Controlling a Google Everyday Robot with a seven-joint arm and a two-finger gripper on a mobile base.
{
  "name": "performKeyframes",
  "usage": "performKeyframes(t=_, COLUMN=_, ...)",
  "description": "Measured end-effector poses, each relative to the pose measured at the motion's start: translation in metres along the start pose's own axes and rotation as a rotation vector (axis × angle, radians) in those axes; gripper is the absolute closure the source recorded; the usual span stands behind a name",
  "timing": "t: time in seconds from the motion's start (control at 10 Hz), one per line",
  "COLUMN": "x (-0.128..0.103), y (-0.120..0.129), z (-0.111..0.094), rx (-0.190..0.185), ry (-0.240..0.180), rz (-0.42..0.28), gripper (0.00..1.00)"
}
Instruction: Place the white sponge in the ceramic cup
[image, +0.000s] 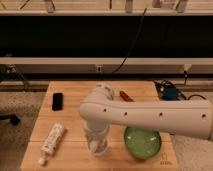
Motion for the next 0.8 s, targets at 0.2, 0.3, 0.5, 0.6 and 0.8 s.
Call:
performKeyframes(t=0.2, x=0.003, y=0.006, z=0.002, rx=-0.007, ry=0.002, rz=0.022, gripper=0.2)
performKeyframes(t=0.3, x=0.005, y=0.007, z=0.004, rx=-0.008, ry=-0.001, rz=0.028, gripper=0.2)
performKeyframes(t=0.5, x=0.004, y=0.008, z=0.002, rx=-0.005, ry=-0.001, rz=0.024, gripper=0.35)
performKeyframes(t=0.6, x=0.003, y=0.007, z=0.001, rx=-0.003, ry=-0.001, rz=0.019, gripper=0.4)
performKeyframes(t=0.8, x=0.006, y=0.012, z=0.012, rx=0.002, ry=-0.001, rz=0.017, gripper=0.34)
